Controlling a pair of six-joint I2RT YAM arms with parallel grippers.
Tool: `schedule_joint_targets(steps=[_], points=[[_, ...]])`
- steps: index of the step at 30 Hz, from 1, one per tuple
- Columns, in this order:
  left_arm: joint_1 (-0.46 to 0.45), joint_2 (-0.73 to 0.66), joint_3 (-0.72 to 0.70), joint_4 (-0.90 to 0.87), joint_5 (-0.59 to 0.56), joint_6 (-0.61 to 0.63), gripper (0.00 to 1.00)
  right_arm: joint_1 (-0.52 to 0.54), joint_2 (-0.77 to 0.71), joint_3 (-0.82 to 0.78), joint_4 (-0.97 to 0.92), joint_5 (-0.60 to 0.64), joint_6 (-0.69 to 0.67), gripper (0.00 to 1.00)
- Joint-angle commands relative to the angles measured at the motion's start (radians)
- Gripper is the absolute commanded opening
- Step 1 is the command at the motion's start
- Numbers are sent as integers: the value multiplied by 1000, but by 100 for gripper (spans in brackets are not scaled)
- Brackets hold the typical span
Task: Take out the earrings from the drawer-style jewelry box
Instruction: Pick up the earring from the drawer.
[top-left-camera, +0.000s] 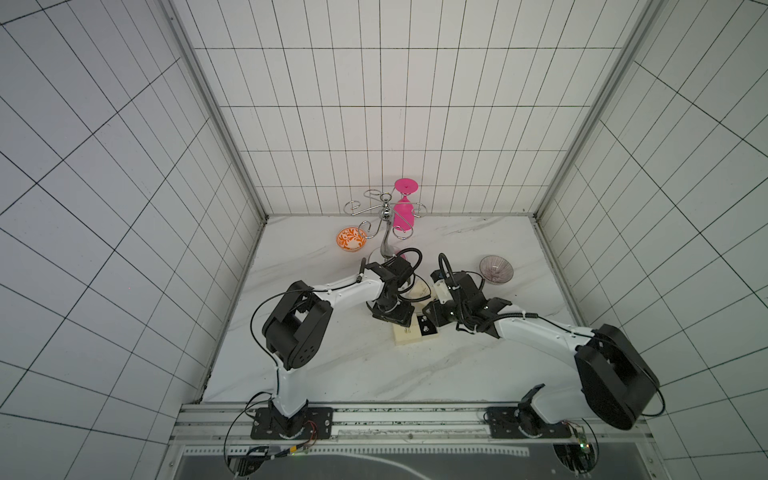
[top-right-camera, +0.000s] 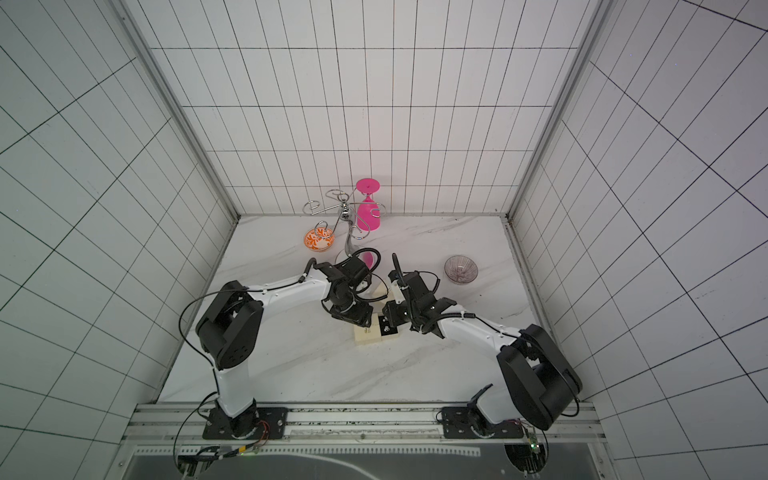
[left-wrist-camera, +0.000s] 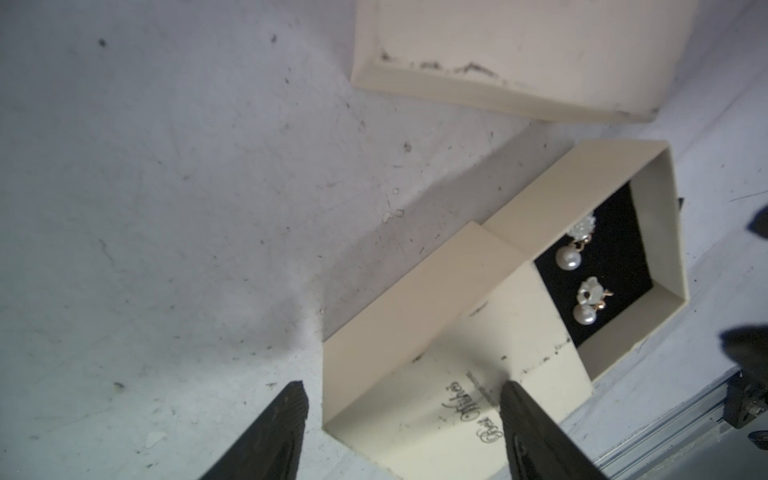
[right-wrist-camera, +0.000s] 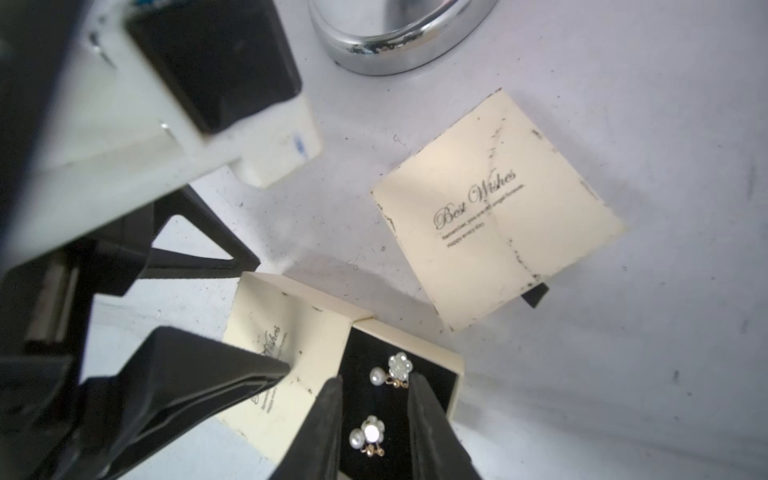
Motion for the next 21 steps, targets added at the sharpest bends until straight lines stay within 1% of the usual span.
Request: schedule_joint_targets(steps=[1,2,4,6,9,14,21], points=[[13,-67,-6,27,17,-3,74,7,17,84,2,44,-5,30],[19,-77,-6,29,22,-9,78,7,20,82,3,39,-5,30],[32,-94,-8,31,44,-17,82,7,22,80,2,33,-5,29],[43,-105,-19,29,75,-24,83,7,23,80,3,31,-6,29],[43,-115,-38,5,91,-20,83,8,24,77,2,28,-2,28],[42,-111,-82,-8,102,-6,80,15,42,81,0,23,-2,28],[31,-75,-82,5,96,-1,79,36,88,84,-22,44,-5,32]])
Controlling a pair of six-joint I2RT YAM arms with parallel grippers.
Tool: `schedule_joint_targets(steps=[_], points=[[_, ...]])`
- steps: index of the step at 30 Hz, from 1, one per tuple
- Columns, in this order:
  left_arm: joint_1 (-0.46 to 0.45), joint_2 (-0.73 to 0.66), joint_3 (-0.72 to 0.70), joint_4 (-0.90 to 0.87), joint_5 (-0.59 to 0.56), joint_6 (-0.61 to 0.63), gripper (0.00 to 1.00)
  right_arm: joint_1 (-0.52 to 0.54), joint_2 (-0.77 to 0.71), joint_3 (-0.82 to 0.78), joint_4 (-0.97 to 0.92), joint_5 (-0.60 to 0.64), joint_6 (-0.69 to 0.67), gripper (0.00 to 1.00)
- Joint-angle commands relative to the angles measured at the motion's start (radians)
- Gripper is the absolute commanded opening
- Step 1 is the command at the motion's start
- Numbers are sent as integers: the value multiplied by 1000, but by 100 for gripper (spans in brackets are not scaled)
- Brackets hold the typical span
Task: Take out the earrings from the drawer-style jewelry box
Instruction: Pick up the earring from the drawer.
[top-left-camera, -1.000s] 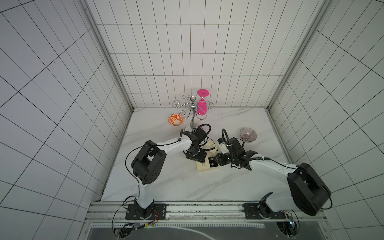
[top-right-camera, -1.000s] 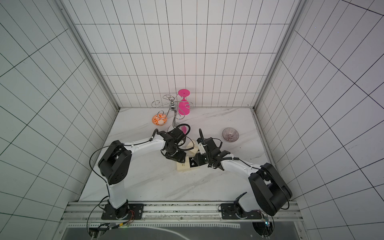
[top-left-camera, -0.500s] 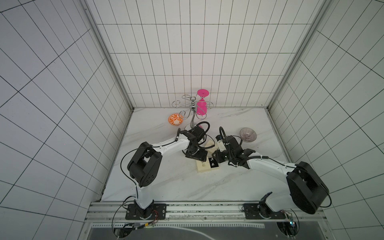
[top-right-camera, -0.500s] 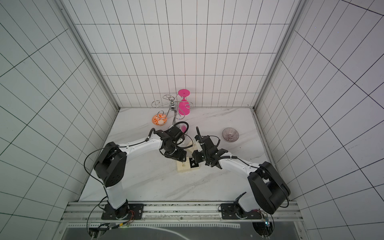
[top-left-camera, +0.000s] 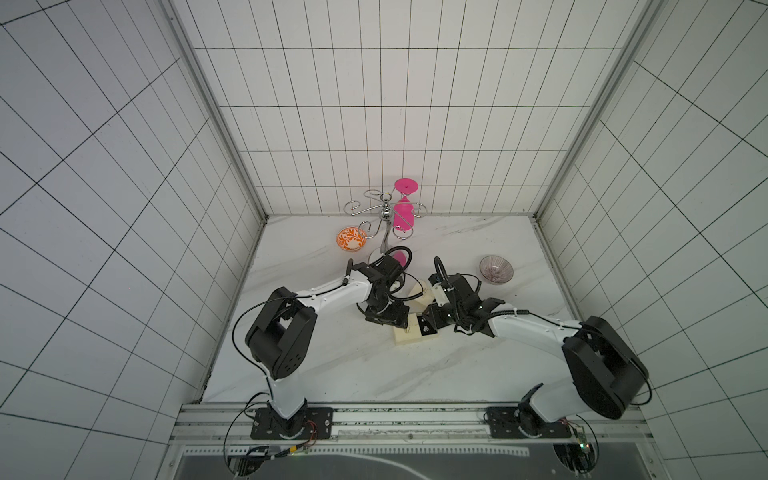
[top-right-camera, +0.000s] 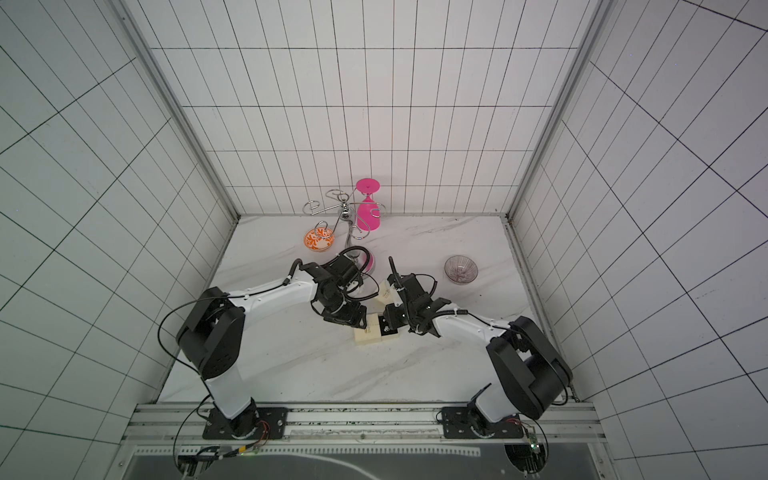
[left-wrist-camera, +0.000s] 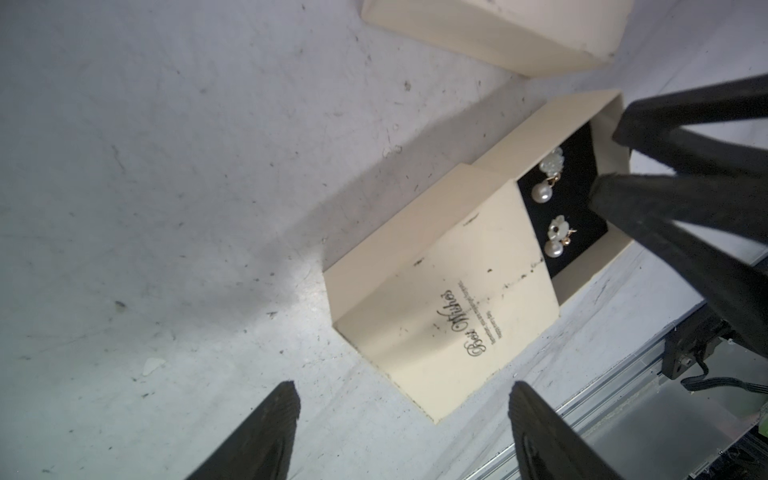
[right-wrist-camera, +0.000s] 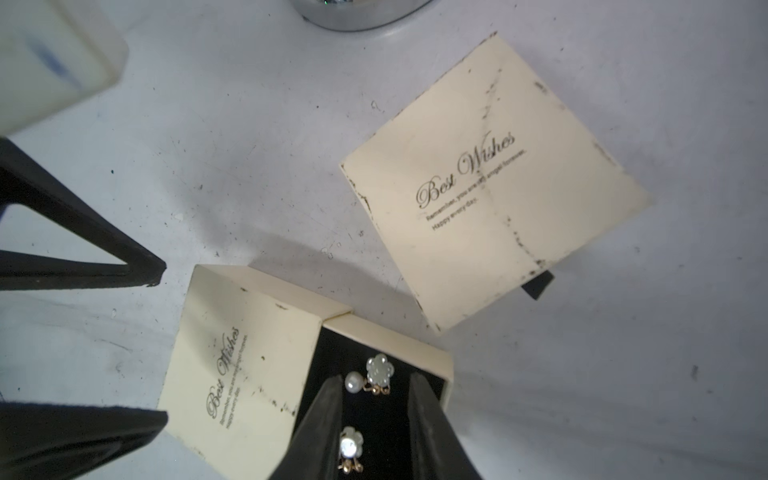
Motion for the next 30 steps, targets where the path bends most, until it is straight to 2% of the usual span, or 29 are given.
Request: schedule_joint_targets(steps=[1,23,28,30], points=[[-10,28,1,19,2,13,79,20,15,82,-20,28,-5,32],[-27,85,20,21,-53,22,77,67,107,125,-48,113,-1,33],[-28,93,26,18,-62,22,77,84,118,114,-75,162,-3,29],[-29,96,25,19,-65,22,77,89,116,105,-74,171,-4,25]])
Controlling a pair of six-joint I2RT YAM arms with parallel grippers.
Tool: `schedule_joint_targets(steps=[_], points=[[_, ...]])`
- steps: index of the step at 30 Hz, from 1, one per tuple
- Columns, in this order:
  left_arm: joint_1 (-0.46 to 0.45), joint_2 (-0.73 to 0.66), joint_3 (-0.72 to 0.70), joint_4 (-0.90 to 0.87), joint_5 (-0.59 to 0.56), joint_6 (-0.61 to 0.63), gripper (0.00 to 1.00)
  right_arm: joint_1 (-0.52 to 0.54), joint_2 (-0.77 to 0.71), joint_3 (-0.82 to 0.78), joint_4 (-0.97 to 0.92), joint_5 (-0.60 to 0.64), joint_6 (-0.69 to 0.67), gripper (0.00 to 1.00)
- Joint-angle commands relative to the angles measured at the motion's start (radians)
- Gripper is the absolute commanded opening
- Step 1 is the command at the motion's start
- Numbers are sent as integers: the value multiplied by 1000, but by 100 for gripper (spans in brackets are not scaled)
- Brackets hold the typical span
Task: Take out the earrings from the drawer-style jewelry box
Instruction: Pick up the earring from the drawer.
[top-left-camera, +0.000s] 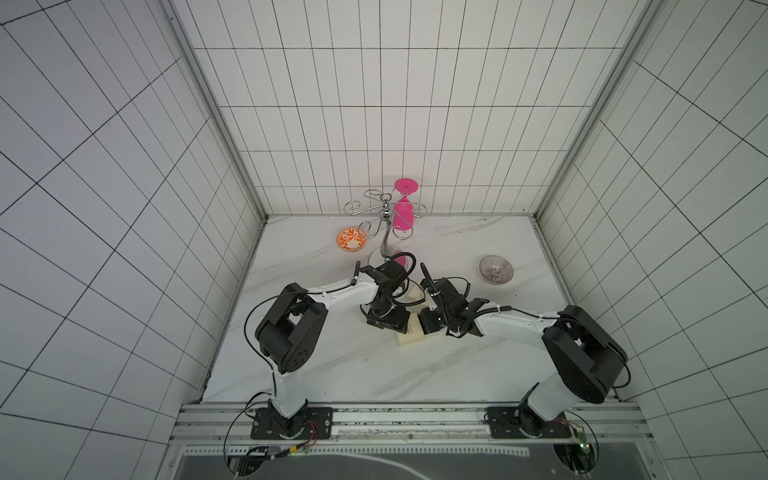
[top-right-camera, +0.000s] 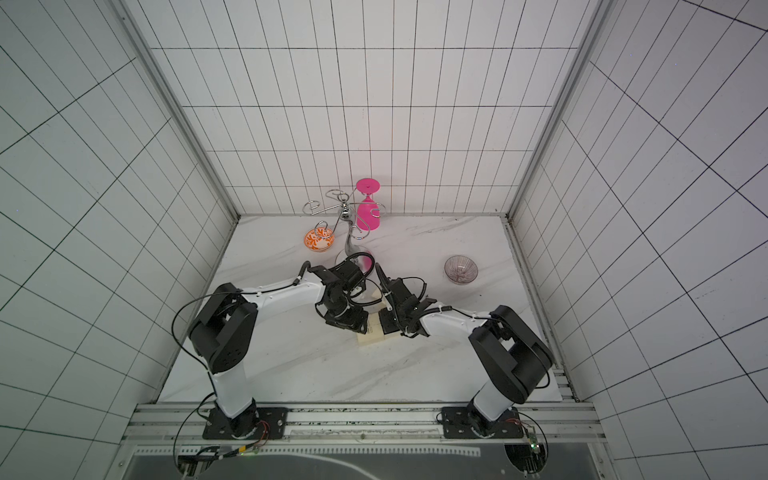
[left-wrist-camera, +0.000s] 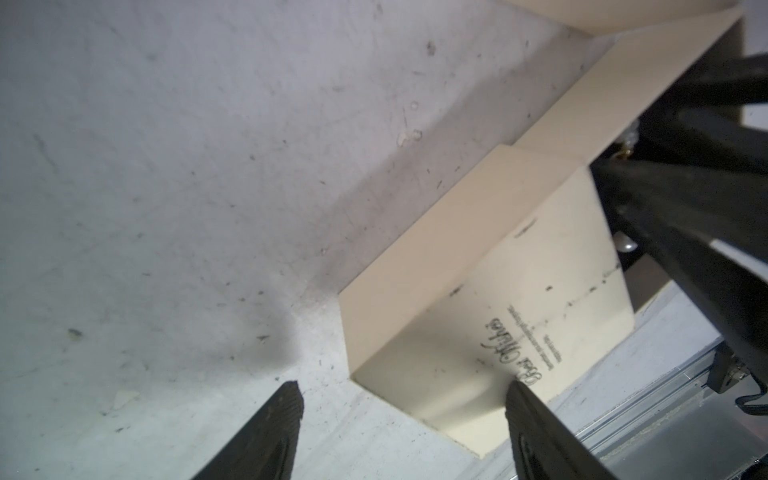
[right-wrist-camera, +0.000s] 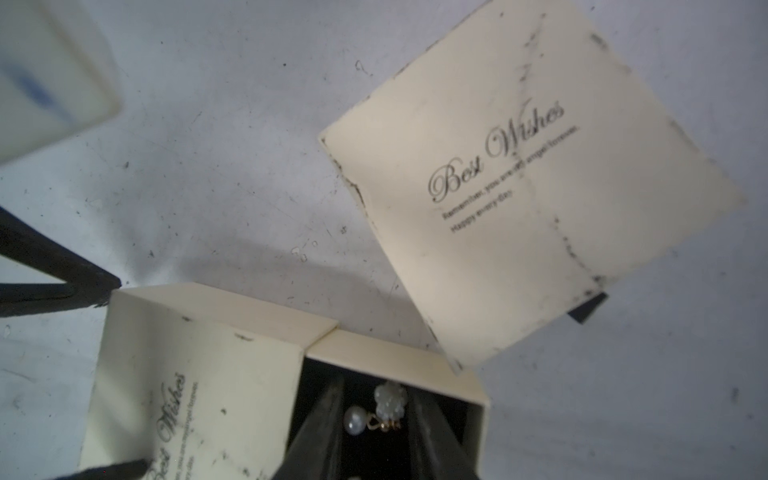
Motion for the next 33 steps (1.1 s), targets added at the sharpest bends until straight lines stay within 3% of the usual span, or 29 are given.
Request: schedule_joint_targets(steps=[1,10,33], points=[[-5,35,21,17,-27,15,77,17,15,57,-59,36,-1,22],[-7,41,25,16,-38,14,77,16,1,73,-53,12,-3,2],[-7,68,29,9,-53,19,77,13,-110,114,-104,21,-1,0]])
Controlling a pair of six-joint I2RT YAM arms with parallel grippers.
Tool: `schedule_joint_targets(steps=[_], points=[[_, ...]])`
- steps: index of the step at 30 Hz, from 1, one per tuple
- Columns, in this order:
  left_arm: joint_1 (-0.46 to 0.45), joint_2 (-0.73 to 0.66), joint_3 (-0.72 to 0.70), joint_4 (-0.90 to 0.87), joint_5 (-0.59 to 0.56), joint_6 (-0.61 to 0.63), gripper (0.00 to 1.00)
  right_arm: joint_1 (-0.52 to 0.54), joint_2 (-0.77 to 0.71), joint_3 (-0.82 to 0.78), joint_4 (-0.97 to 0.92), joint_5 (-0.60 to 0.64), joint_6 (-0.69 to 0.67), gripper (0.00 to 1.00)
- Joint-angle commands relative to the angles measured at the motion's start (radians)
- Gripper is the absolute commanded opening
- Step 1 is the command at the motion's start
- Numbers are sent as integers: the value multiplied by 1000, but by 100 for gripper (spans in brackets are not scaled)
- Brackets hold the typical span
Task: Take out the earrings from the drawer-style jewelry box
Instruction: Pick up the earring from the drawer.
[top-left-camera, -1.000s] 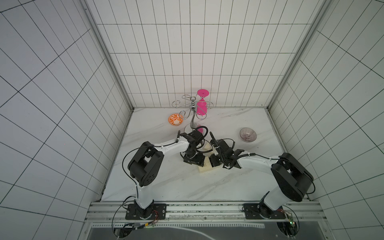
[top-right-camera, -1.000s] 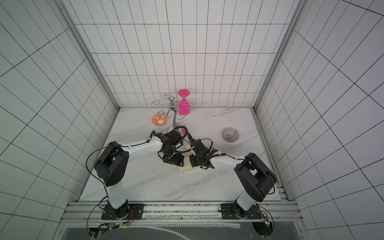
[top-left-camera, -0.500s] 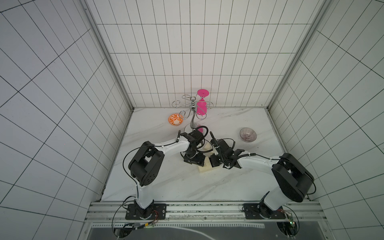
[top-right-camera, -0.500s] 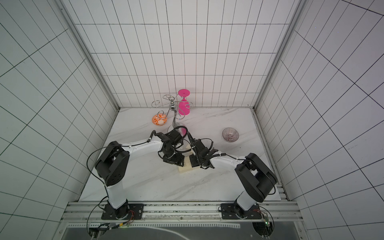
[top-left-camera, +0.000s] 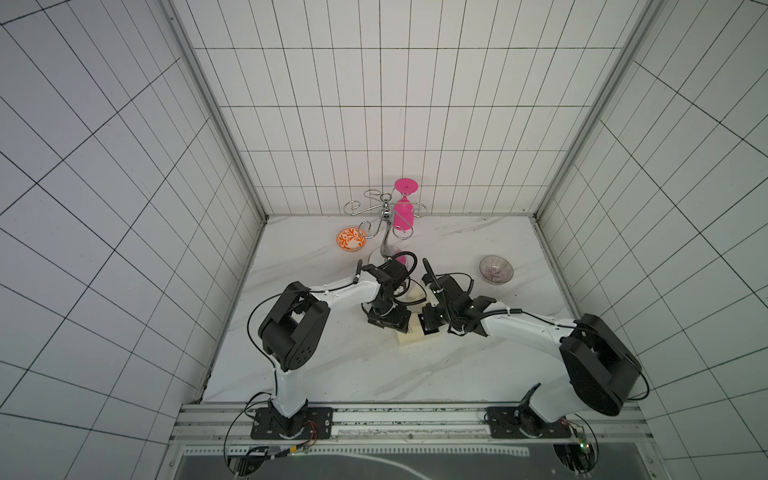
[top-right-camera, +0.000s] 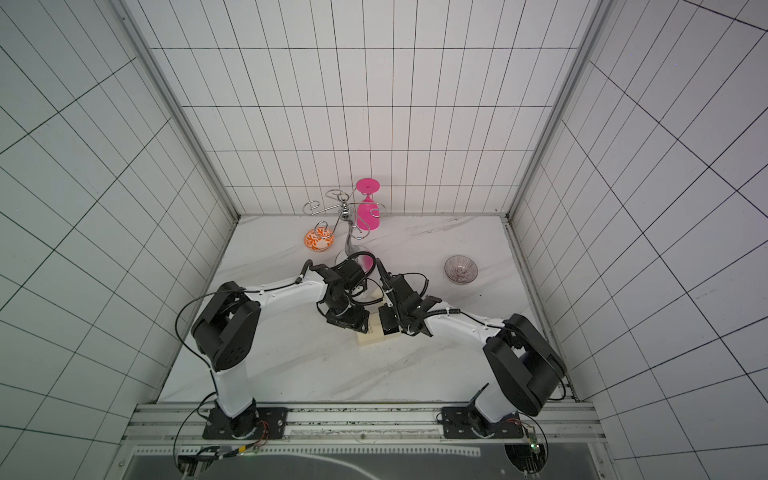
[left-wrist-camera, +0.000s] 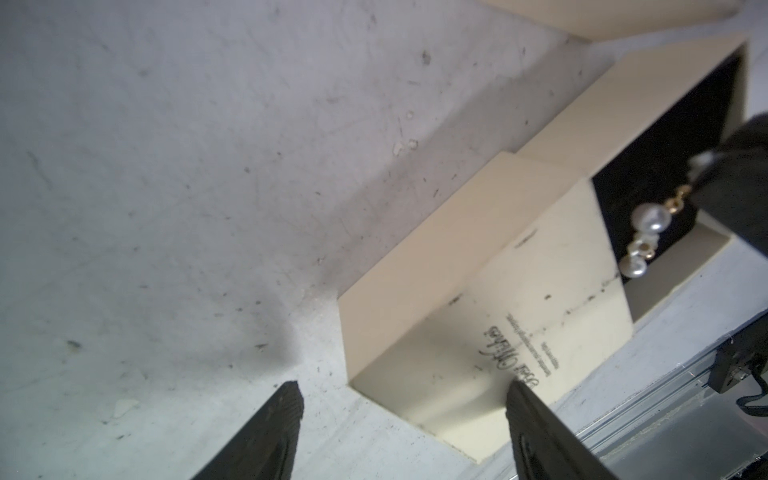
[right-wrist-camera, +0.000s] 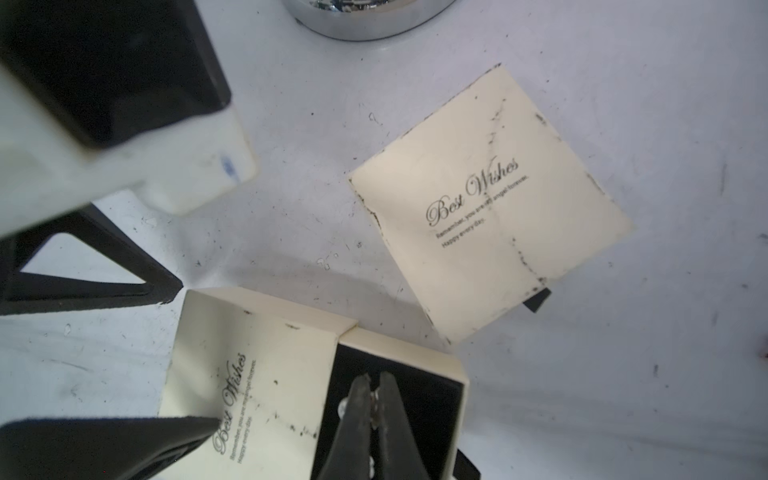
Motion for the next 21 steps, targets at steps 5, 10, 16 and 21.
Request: schedule_joint_targets(steps=[5,10,16,21], points=[[-6,47,3,26,-51,13,77,3,-39,79,-39,9,6,0],[-4,47,1,26,-51,14,77,-46,-92,54,-39,0,19,0],[-5,48,3,27,-49,16,77,-149,-162,5,-39,-46,33,0],[-5,45,3,27,-50,16,77,-246,-166,-40,-33,-63,39,0]])
